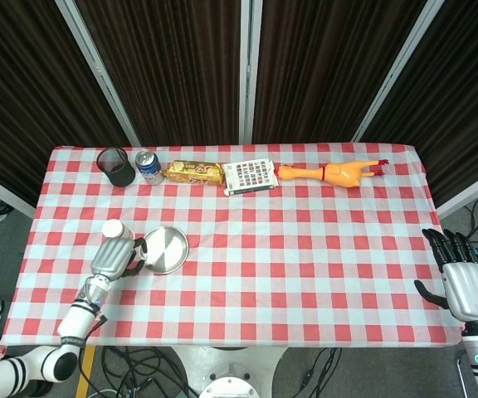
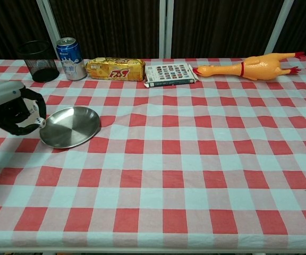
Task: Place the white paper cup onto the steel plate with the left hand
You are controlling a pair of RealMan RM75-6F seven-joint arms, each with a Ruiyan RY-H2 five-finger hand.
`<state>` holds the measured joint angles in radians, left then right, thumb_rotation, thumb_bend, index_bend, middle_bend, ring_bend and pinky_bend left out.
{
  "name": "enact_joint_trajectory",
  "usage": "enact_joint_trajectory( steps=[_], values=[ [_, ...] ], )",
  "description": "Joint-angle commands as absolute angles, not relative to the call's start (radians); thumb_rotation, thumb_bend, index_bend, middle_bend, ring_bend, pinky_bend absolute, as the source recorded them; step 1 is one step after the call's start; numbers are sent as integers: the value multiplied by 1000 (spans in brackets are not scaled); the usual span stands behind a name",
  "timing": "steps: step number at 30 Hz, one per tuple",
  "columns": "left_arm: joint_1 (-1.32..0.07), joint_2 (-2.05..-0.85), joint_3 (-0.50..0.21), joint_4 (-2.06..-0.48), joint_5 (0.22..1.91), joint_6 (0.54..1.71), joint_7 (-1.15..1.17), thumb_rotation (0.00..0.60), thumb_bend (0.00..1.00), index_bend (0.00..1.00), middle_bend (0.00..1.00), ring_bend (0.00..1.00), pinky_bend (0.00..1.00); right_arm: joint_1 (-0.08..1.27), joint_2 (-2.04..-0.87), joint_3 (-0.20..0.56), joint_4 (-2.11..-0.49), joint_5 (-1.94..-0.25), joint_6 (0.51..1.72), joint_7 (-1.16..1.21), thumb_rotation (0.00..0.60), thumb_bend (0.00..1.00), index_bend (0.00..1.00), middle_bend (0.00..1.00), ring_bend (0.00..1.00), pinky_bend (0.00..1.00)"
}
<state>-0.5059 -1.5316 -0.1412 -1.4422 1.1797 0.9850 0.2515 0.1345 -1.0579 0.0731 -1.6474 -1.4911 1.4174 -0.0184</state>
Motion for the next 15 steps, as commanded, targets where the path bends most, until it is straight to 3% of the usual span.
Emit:
enact_joint_trajectory(
  steps=[1,10,15],
  values=[
    [-546,-1560,-163,-1425,1156,960,294,600,417,538,908,890,1000,134,-1057,73,-1647,-1490,1418,-17,600,160,0,96,0,42],
    [-591,-1611,-166,-1400,1100,959,388,600,277,401,893,887,1000,126,-1057,69,-1631,-1483,1420,5,600,160,0,96,0,42],
    [-558,-1583,-155,-1451,1135,1046,380,600,248,304,858,877,1000,134,-1054,68,-1621,-1492,1409,19,600,159,0,96,0,42]
  ],
)
